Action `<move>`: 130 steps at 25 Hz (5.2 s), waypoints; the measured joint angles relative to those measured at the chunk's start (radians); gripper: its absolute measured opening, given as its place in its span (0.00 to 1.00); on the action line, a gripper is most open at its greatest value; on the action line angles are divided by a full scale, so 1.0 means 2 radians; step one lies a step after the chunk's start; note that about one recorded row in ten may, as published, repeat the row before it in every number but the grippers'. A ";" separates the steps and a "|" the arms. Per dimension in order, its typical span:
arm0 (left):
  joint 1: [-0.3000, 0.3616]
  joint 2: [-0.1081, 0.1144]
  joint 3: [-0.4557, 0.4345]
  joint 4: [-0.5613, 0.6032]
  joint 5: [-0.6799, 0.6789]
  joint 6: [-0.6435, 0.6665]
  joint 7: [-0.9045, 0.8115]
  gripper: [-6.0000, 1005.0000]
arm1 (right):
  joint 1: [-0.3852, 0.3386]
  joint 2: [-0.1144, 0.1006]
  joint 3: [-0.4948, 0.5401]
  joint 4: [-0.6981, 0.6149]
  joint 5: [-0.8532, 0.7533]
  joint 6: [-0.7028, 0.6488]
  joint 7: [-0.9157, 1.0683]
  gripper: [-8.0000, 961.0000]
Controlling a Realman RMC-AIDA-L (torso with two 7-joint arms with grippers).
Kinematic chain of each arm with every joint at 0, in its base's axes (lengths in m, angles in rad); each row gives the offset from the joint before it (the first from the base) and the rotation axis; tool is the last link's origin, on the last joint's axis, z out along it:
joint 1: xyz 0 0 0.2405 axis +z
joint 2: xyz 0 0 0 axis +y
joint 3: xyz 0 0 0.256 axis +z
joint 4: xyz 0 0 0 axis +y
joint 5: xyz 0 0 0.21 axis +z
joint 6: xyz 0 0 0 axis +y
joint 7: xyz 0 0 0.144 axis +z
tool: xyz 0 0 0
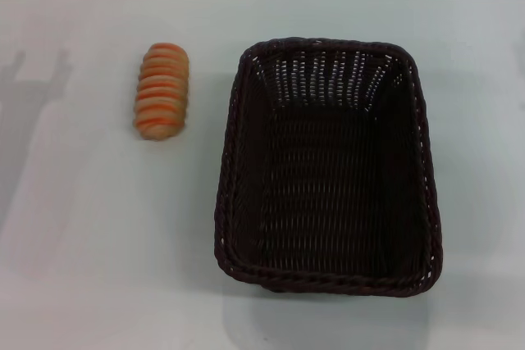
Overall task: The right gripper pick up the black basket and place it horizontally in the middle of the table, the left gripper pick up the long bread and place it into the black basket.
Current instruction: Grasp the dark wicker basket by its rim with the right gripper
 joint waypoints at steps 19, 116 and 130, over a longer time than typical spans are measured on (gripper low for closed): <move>0.002 0.003 0.000 -0.008 0.000 0.002 -0.001 0.74 | 0.094 0.001 0.114 0.096 -0.332 0.370 0.244 0.68; 0.044 0.019 -0.019 -0.033 0.000 0.045 -0.003 0.72 | 0.194 0.000 0.029 0.120 -0.233 0.816 0.444 0.22; 0.046 0.021 -0.019 -0.040 0.000 0.044 -0.005 0.72 | 0.235 -0.003 0.077 0.101 -0.201 0.804 0.313 0.19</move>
